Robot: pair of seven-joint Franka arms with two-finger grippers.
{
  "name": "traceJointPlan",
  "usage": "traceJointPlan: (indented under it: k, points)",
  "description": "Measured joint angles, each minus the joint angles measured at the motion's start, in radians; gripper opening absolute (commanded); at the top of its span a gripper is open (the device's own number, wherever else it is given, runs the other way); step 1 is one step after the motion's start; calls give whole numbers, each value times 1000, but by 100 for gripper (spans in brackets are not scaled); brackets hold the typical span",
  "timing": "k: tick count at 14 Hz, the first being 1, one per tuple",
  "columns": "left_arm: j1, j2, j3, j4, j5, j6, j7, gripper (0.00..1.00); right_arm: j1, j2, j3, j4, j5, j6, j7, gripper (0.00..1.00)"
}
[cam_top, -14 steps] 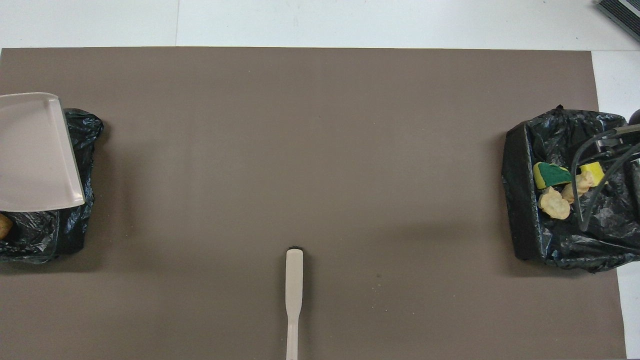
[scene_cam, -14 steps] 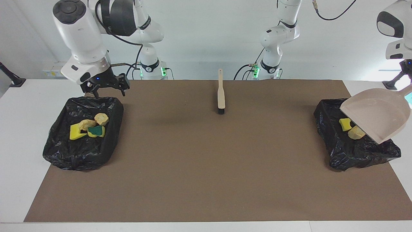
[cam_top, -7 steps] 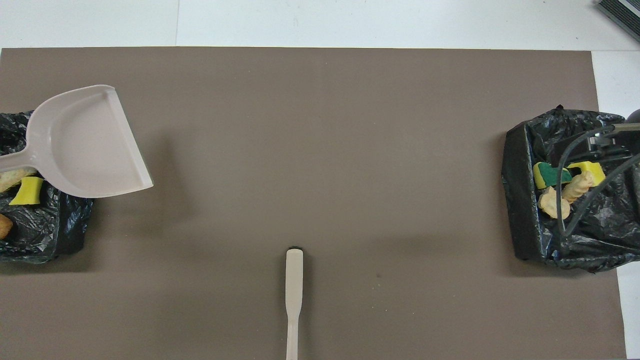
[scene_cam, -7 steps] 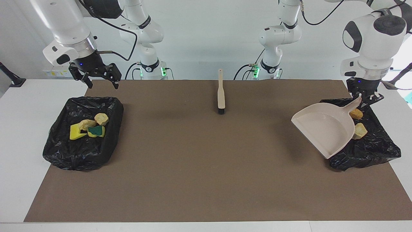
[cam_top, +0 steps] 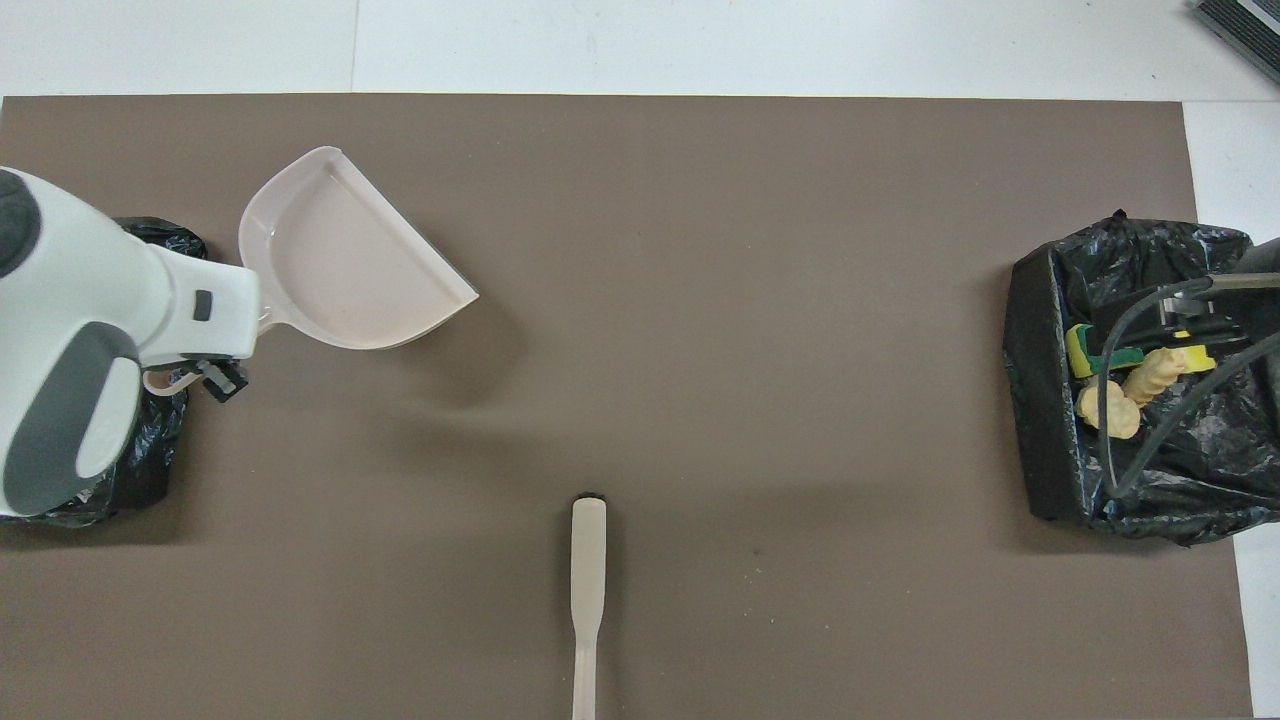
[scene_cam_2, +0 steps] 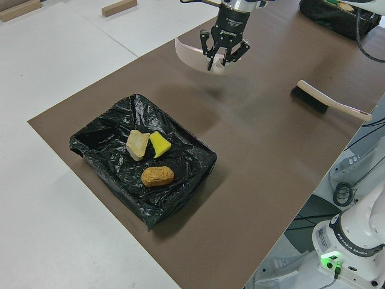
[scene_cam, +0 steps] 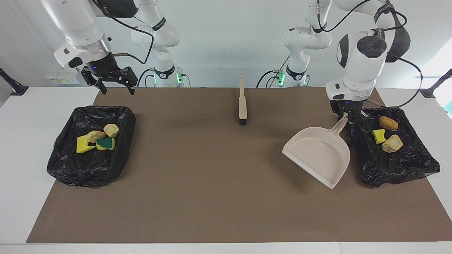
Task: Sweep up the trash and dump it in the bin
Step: 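Lift the empty dustpan away from the bag with the left gripper, then set the dustpan down at the table center and release it with the left gripper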
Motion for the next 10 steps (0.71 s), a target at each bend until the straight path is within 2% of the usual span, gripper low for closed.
traceJointPlan:
  k: [6,10]
  points:
    - [-151,93,0,20,-171,22,-492,0,9,-5,1,-12,4,9,2,100]
    - [-233,171,1,51,-244,106,-630,0,9,-11,1,-23,11,24,3,100]
